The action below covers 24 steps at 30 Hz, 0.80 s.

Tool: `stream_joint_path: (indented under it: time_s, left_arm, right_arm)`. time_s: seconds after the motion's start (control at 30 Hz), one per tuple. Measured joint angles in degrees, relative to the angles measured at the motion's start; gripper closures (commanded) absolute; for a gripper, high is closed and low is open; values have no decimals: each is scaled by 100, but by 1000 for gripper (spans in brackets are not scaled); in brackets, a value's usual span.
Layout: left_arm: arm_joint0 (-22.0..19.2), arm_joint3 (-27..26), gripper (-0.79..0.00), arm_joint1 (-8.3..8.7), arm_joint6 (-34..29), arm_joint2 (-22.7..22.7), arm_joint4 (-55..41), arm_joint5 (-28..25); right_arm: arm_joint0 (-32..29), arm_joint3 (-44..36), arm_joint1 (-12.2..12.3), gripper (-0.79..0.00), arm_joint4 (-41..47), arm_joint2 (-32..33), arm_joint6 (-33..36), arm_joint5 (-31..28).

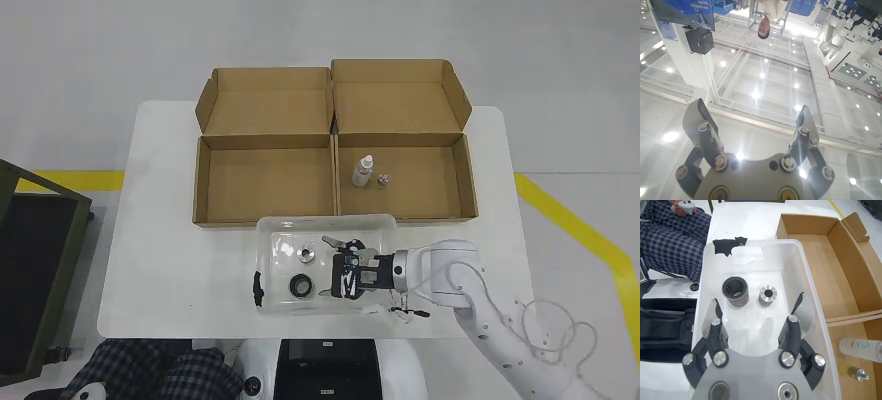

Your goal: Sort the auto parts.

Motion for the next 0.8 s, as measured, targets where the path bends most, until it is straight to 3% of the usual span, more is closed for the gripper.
stream_joint_path:
  time_s: [0.8]
  left_arm:
    - [0,0,-785,0,0,0,0,0]
  right_arm:
    - [860,1048,-209,-508,-65,-638,60,247]
